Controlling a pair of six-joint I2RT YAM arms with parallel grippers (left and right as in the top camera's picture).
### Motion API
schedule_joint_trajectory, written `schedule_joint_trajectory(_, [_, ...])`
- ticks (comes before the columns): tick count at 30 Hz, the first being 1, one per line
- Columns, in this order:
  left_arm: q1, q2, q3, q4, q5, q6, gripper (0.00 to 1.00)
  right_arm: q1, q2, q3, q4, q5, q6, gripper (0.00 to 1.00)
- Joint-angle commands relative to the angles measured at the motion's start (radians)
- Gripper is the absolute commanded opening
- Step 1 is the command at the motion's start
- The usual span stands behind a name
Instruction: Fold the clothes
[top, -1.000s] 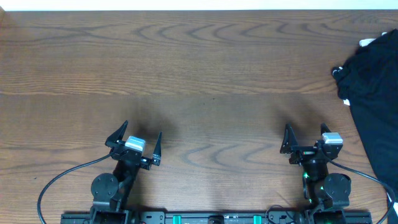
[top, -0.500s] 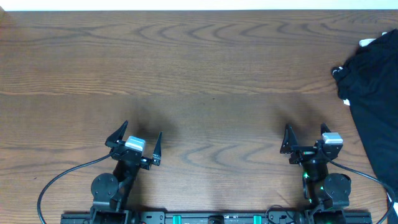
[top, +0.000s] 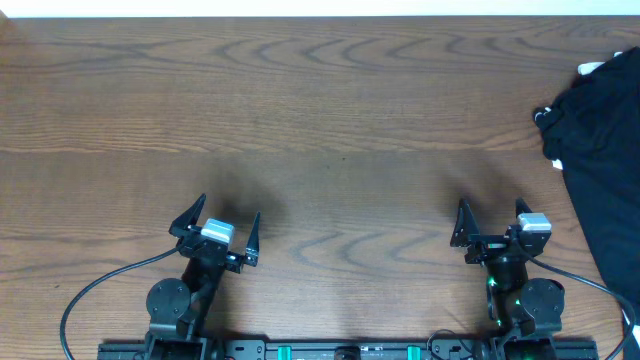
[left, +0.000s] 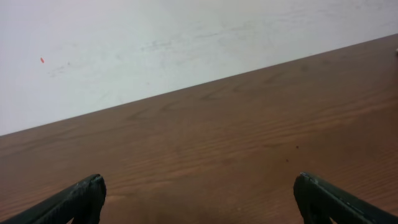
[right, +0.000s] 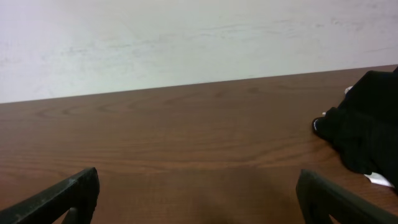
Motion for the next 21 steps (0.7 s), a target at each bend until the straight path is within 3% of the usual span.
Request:
schedule_joint_trajectory(1, [-0.003,-0.007,-0.013,-0.042,-0.001,0.006,0.98,-0.010,-0.002,-0.003,-0.002,0.007,0.002,0.99])
schedule_joint_trajectory(17, [-0.003,-0.007,-0.013,-0.042,-0.001,0.006,0.98,-0.010,-0.002,-0.003,-0.002,0.006,0.002,0.99])
schedule_joint_trajectory(21, [-0.003,-0.007,-0.013,-0.042,-0.001,0.006,0.98,-0.010,-0.002,-0.003,0.014,0.102,0.002,0.99])
